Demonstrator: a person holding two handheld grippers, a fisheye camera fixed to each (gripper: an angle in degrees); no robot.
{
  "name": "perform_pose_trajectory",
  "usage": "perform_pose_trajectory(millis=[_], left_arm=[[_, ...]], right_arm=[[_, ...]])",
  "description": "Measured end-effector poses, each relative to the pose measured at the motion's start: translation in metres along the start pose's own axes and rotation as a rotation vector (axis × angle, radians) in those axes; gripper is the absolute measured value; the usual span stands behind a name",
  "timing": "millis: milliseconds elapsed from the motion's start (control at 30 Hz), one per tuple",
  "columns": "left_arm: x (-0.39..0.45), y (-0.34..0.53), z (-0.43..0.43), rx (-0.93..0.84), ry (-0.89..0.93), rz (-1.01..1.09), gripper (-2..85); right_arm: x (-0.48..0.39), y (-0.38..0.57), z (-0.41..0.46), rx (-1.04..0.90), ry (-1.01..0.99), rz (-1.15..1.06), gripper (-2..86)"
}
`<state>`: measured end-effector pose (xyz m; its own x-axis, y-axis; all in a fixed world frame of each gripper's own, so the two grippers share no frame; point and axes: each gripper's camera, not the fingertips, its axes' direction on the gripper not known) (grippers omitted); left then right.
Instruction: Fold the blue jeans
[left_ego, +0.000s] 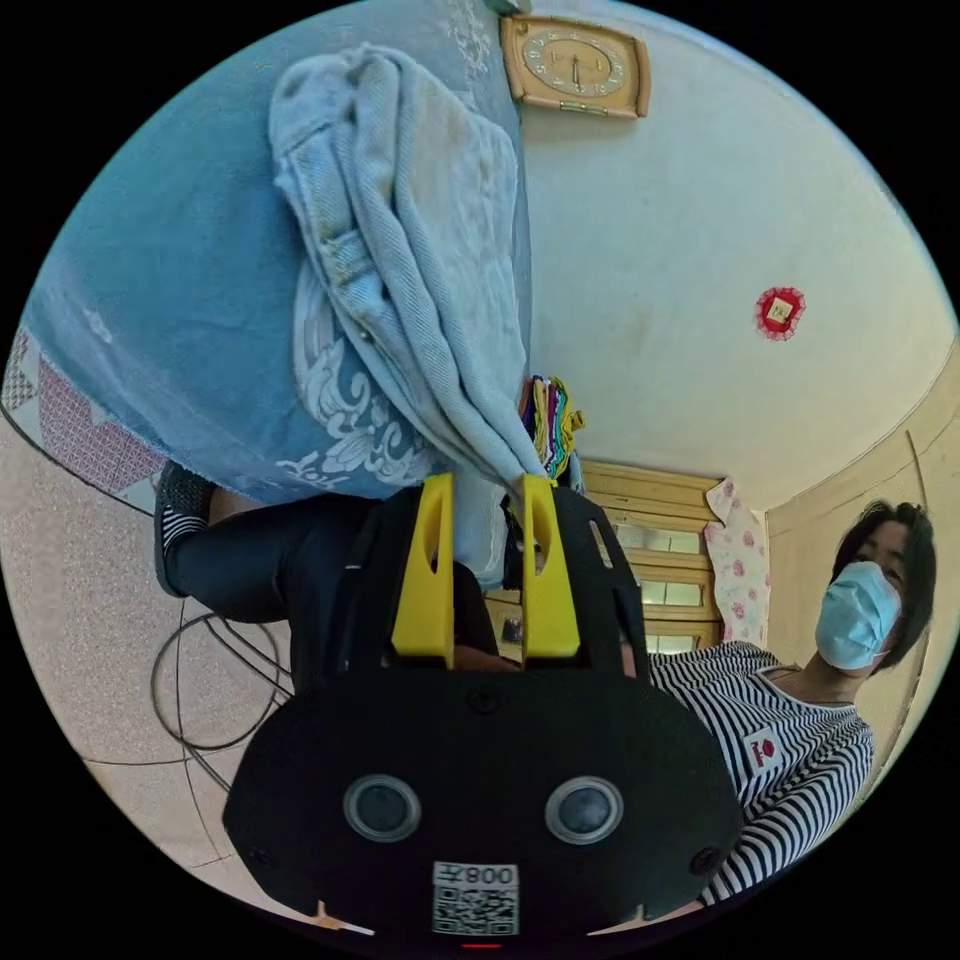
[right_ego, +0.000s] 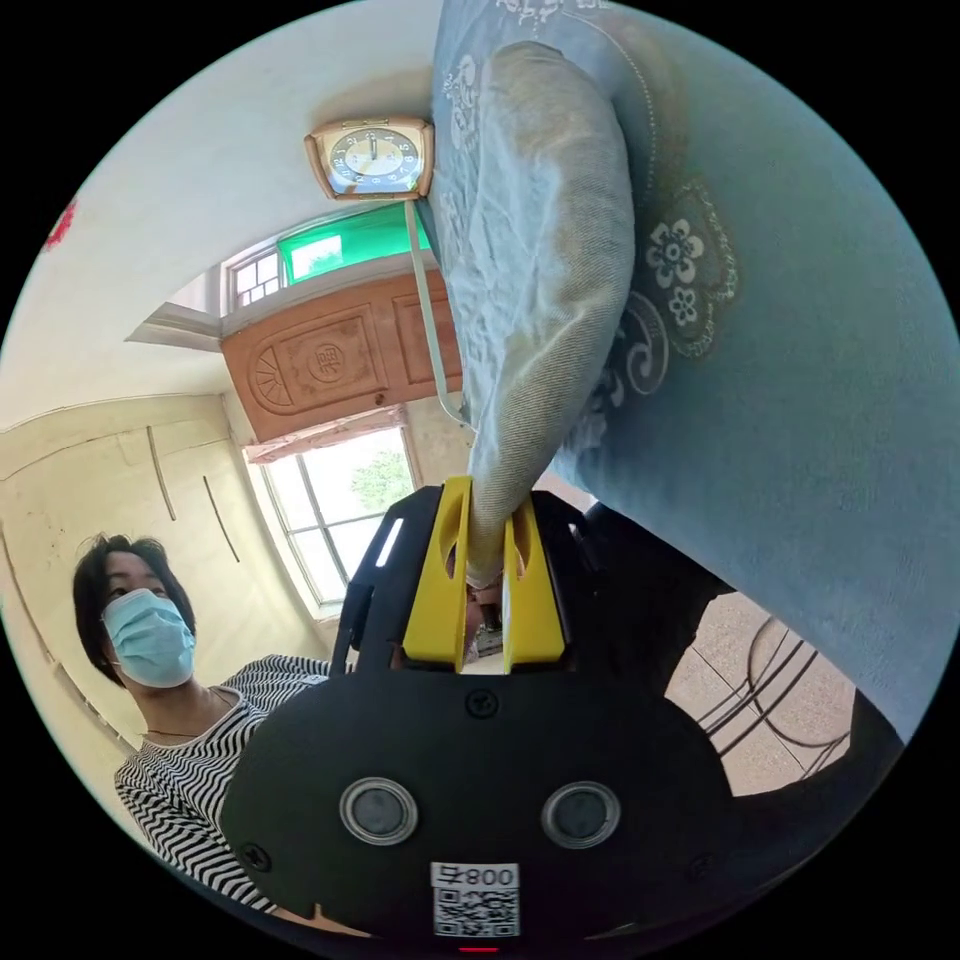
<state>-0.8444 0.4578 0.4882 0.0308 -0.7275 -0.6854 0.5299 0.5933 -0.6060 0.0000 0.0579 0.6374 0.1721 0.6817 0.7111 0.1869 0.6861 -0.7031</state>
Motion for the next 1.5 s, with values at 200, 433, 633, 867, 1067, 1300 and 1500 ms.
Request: perform_pose_trajectory(millis=[200,433,633,867,1067,1300,1500], left_arm=[[-0.007,-0.009,-0.032,0.187,0.066,-0.071,13.4],[0.0,-0.019,-0.045,0.328,0.115,-0.109,14.6],[0.017,-0.039,-0.034,0.363,0.085,-0.135,13.9],[0.05,-0.042,-0.004,0.35,-0.011,-0.132,8.8],[0.087,-0.041,0.031,0.342,-0.05,-0.106,7.7],[0.143,-0.031,0.086,0.316,-0.087,-0.05,7.6],[0.209,-0.01,0.143,0.278,-0.122,0.047,7.4]], right_arm=[[-0.028,-0.003,0.006,0.007,-0.028,-0.039,1.7],[-0.056,-0.007,0.012,-0.002,-0.019,-0.087,0.9],[-0.067,-0.001,0.016,-0.012,-0.005,-0.1,0.6],[-0.072,0.013,0.014,-0.034,0.053,-0.108,0.2],[-0.073,0.029,0.006,-0.074,0.126,-0.121,0.1],[-0.076,0.058,-0.014,-0.073,0.118,-0.131,0.0],[-0.087,0.102,-0.04,-0.06,0.085,-0.168,-0.1]])
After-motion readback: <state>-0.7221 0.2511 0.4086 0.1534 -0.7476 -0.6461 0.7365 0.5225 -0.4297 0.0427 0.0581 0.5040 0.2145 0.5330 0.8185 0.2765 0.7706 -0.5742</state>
